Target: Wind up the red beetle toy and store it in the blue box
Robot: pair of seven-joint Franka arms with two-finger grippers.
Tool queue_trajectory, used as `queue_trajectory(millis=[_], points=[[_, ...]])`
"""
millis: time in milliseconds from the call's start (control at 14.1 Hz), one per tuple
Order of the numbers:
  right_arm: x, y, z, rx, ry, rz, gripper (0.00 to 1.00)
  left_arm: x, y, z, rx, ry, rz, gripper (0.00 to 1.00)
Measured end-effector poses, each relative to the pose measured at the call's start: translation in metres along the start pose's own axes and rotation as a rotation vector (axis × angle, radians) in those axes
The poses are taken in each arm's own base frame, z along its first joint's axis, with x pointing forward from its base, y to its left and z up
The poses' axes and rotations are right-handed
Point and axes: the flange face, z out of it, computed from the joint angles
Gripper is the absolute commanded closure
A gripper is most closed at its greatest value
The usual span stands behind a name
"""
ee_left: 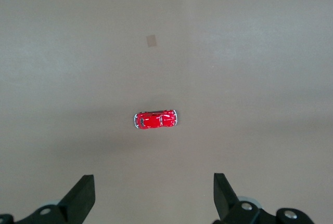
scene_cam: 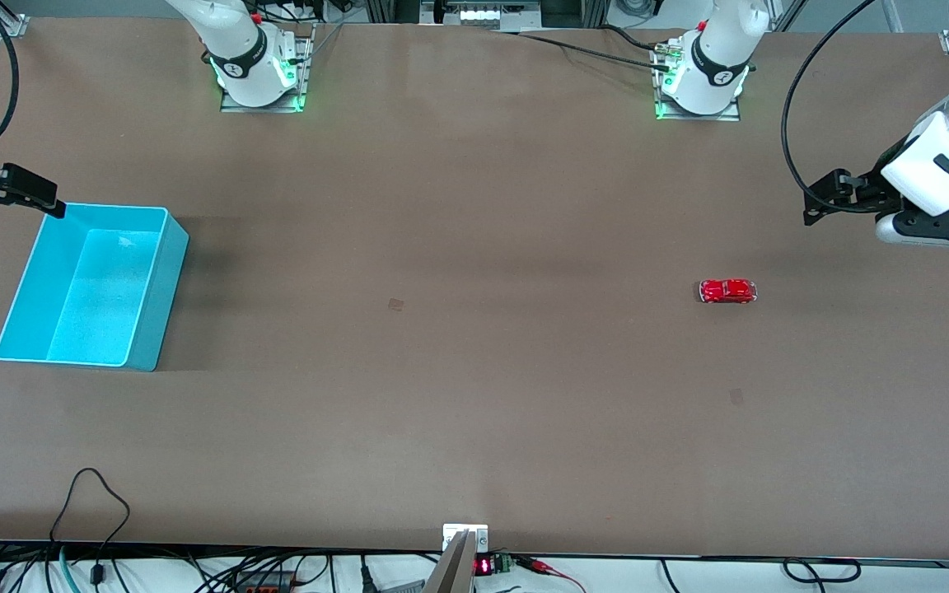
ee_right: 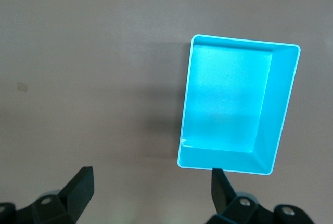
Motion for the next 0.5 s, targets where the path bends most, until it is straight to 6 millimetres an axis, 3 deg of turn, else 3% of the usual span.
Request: queue_trajectory(millis=[498], points=[[0.0,0.0001,0.0,0.0,0.0,0.0,0.0,-0.0032,0.0014,-0.0002,0.0,-0.026,0.003,0.0]])
